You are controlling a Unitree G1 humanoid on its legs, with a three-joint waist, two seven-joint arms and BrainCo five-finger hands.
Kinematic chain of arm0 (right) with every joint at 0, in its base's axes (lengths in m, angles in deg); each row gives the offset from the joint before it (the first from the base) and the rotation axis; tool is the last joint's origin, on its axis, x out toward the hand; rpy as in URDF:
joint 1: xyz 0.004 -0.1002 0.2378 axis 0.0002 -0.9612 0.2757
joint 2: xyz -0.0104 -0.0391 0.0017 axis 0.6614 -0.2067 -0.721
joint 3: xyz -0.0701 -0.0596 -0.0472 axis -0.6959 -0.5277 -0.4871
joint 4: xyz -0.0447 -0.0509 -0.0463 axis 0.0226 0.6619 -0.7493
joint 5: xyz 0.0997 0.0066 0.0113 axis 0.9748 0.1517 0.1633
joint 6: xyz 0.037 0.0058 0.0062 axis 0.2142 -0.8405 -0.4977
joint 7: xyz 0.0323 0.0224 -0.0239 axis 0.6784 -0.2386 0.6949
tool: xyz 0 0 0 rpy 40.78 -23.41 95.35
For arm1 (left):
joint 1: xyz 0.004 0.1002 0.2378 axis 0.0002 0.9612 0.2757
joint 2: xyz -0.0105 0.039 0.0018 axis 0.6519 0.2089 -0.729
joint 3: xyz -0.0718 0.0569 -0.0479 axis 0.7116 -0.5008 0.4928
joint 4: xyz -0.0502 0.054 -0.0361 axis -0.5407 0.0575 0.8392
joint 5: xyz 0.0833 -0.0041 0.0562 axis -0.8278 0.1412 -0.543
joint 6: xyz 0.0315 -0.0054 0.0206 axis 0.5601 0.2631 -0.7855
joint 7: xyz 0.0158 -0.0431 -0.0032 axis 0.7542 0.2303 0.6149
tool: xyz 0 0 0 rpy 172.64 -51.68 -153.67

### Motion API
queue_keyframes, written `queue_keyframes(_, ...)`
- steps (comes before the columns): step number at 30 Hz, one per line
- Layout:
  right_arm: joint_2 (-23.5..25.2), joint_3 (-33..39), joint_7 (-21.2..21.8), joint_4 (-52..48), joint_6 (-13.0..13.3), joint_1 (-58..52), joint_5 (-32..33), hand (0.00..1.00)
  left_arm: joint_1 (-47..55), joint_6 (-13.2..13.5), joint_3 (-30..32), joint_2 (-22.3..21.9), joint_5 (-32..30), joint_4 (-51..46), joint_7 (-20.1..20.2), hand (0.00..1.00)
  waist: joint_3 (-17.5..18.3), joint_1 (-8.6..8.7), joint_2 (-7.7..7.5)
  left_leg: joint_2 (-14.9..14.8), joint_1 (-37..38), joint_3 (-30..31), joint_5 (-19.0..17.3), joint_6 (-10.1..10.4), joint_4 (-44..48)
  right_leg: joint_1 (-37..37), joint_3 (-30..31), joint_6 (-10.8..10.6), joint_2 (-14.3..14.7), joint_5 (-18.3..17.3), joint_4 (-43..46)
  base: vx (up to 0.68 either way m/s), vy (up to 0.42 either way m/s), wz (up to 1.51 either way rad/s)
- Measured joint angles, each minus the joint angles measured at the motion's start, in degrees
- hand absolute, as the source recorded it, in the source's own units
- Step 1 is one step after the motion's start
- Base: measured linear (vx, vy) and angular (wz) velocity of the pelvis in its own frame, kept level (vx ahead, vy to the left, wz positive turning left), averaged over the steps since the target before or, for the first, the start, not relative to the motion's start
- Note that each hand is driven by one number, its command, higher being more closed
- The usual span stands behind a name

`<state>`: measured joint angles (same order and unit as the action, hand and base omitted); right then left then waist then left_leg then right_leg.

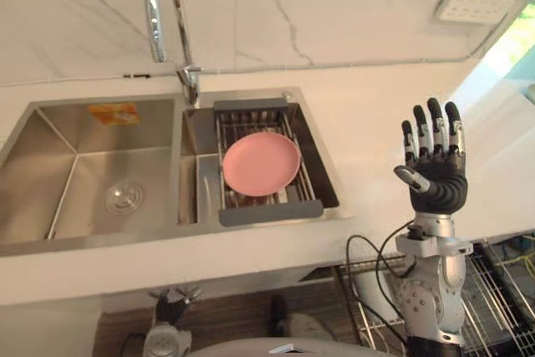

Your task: Walk over to the sink, pick up the cup, carry it to the dishwasher, place the cup inside the dishwasher, then close the dishwasher door

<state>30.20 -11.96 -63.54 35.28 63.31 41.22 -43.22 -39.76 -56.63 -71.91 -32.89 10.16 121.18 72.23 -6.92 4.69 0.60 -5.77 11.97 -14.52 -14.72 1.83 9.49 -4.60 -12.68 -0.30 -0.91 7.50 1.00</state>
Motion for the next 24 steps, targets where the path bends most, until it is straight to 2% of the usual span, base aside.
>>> queue_keyframes(3,0.0,-2.0,0.1,0.0,-0.8,0.0,-5.7,0.00,0.3,0.2,2.0,0.0,0.5,0.4,-0.1,0.00,0.1,-0.38,-0.20,0.7,-0.6,0.8,0.0,0.0,-1.5,1.1,-0.1,-0.1,0.1,3.1,-5.0,-0.04,0.079,0.04)
queue_keyframes(7,-0.3,-3.6,0.4,0.0,-0.9,-0.1,-13.1,0.00,0.2,0.8,4.2,0.3,0.6,1.6,0.0,0.00,0.0,-0.83,-0.35,1.1,-0.3,2.2,0.0,0.1,-2.6,1.6,-0.8,-0.2,-0.4,3.8,-5.9,-0.05,0.060,0.14)
queue_keyframes(8,-1.2,-4.3,-0.2,0.0,-0.8,0.0,-20.2,0.00,0.2,0.8,4.3,0.8,0.6,1.7,0.0,0.00,-0.2,-1.04,-0.48,1.0,-0.3,2.6,-0.4,0.6,-3.1,1.5,-1.0,-0.4,-0.3,3.7,-6.1,-0.07,0.028,0.12)
queue_keyframes(10,-2.8,-5.7,-0.7,0.0,-0.8,0.0,-26.5,0.00,0.2,0.8,4.4,1.4,0.6,2.2,0.0,0.00,-0.4,-1.12,-0.83,1.0,-0.3,3.6,-0.9,0.5,-3.8,1.4,-1.0,-0.5,-0.3,3.8,-6.1,-0.08,0.020,0.12)
queue_keyframes(13,-4.8,-7.4,-3.6,-0.3,-0.8,0.5,-40.3,0.00,1.0,0.4,4.6,3.1,0.4,3.9,0.0,0.00,0.0,-1.54,-2.24,1.5,-1.0,4.0,-0.9,0.2,-3.4,1.1,-0.5,-0.5,-0.9,4.3,-6.1,-0.07,0.014,0.05)
queue_keyframes(14,-5.0,-7.4,-4.5,-0.4,-0.8,0.8,-42.6,0.00,1.2,0.1,4.7,3.2,0.4,4.3,0.0,0.00,0.1,-1.66,-2.38,1.6,-1.2,4.0,-0.8,0.1,-3.4,0.8,-0.4,-0.5,-1.0,4.4,-6.1,-0.03,0.019,0.00)
queue_keyframes(15,-5.5,-7.4,-6.0,-0.8,-0.8,1.6,-48.0,0.00,1.3,0.0,4.8,3.3,0.2,4.4,0.0,0.00,0.2,-1.82,-2.48,1.9,-1.6,4.0,-0.7,0.0,-3.4,0.4,-0.3,-0.5,-1.1,4.8,-5.9,0.00,0.000,0.00)
queue_keyframes(22,-12.0,-10.7,-11.5,-2.7,-0.2,8.2,-76.9,0.00,1.7,-0.7,5.2,2.8,-2.9,4.4,0.0,0.00,-0.4,-2.76,-1.60,2.2,-2.4,5.6,-0.4,-0.2,-3.4,0.4,-0.6,-0.6,-1.5,5.3,-5.7,0.03,0.042,0.10)
queue_keyframes(24,-13.0,-12.2,-11.5,-2.6,-0.2,10.3,-81.4,0.00,1.6,-0.8,5.2,2.7,-3.2,4.3,0.0,0.00,-0.4,-2.72,-1.61,2.3,-2.7,6.4,-0.3,-0.3,-3.3,0.4,-0.6,-0.6,-1.6,5.3,-5.7,0.03,0.039,0.20)
